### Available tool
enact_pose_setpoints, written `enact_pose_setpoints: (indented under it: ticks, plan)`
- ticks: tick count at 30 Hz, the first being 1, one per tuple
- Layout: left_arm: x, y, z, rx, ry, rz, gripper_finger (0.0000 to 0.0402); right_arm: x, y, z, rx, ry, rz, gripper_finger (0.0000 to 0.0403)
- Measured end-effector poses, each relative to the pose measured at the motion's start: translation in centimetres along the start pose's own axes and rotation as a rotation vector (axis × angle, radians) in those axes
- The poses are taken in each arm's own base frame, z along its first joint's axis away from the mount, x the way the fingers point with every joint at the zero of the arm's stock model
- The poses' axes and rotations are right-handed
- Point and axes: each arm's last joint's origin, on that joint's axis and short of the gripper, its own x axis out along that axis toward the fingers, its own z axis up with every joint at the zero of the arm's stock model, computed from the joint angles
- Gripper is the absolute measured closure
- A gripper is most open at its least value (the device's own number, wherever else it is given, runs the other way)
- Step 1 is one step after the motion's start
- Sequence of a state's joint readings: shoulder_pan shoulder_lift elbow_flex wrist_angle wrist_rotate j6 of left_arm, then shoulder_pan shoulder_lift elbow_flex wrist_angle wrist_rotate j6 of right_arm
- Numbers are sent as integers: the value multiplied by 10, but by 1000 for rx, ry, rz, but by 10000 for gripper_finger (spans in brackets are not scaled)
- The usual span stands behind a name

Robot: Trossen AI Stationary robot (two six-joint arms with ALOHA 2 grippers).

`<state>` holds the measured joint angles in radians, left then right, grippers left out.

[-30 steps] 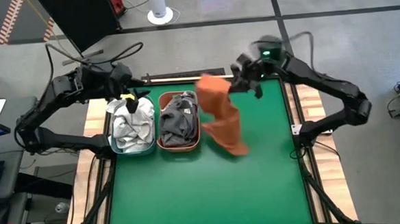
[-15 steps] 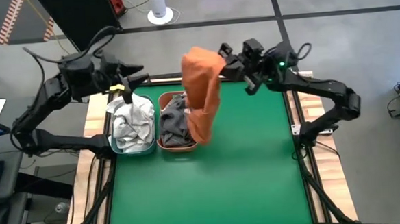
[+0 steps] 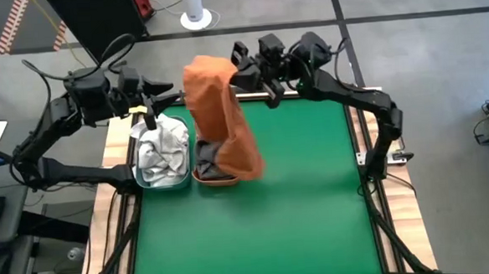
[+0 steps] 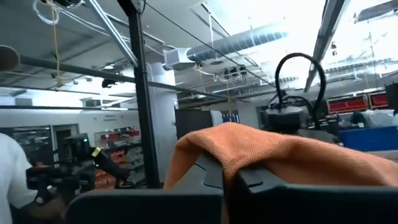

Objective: Sort towels by color in basket
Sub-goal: Put the orange towel into the orange bin

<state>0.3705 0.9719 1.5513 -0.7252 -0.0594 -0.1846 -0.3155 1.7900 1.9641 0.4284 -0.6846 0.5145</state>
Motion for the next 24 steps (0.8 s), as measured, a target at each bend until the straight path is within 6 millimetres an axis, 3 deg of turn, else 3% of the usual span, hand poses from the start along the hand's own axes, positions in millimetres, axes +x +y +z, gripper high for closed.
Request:
enact_pose_setpoints:
  ticks: [7, 19, 24]
  plan:
    - [-15, 1, 2, -25, -33, -4, 200, 4, -17, -6, -56, 66, -105, 386]
    - [-20, 1, 1, -31, -35, 2, 200, -18, -39, -48, -84, 484, -499, 386]
    - [-20, 1, 1, -24, -28, 3, 200, -23, -41, -54, -75, 549, -589, 385]
